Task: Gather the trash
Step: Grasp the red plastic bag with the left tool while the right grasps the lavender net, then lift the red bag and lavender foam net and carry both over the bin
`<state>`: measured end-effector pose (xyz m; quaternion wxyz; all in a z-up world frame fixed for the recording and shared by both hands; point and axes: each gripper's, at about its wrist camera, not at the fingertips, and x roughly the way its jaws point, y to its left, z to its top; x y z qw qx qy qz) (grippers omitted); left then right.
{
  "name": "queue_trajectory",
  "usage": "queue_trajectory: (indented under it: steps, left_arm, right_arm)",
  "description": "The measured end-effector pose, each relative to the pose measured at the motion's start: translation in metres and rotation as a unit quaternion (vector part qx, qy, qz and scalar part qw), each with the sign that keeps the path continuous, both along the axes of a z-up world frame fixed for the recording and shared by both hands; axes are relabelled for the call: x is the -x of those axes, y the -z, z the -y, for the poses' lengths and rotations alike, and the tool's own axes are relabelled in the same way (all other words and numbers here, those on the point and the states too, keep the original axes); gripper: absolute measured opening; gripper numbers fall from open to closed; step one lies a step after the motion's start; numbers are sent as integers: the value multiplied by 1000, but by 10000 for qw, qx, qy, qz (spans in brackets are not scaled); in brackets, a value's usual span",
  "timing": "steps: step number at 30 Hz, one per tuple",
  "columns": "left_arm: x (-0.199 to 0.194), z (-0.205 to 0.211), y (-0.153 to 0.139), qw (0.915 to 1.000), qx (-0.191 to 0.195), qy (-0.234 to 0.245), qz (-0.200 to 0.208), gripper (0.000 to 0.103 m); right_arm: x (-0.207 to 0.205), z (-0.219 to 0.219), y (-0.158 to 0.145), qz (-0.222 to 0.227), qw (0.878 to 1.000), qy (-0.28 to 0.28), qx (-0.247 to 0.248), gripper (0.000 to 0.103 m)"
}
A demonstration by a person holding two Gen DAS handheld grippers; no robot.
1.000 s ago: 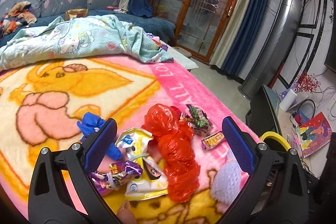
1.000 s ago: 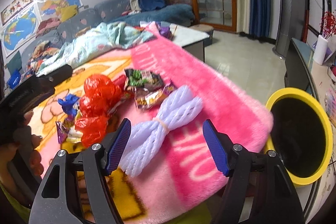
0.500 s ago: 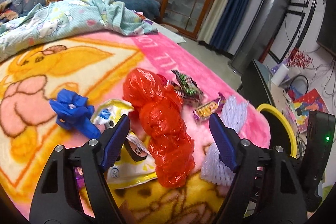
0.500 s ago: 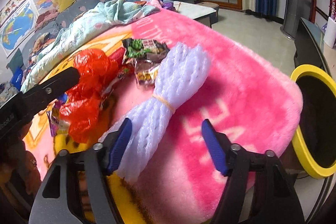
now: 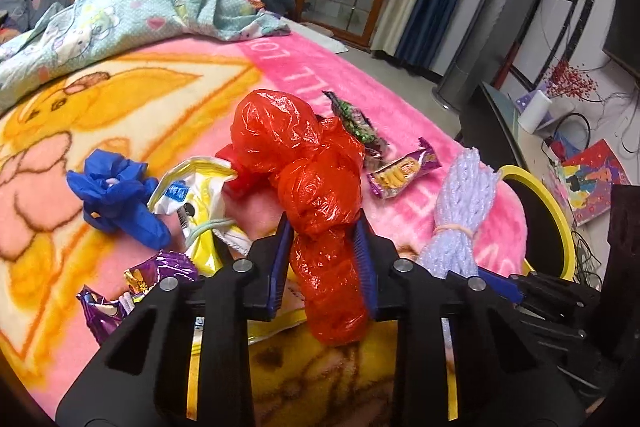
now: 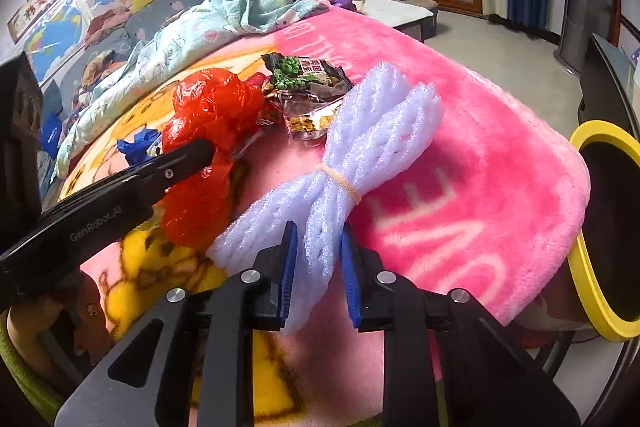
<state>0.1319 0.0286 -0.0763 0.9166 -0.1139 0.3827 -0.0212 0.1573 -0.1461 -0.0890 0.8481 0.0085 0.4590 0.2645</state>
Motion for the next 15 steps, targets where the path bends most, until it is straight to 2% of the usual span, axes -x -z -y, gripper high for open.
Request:
queue_trajectory:
  steps: [15]
  left_arm:
    - [19,-2,-43,9971,238,66,723,19]
  right_arm:
    - [9,14,-29,302,9994,-67,-153,15]
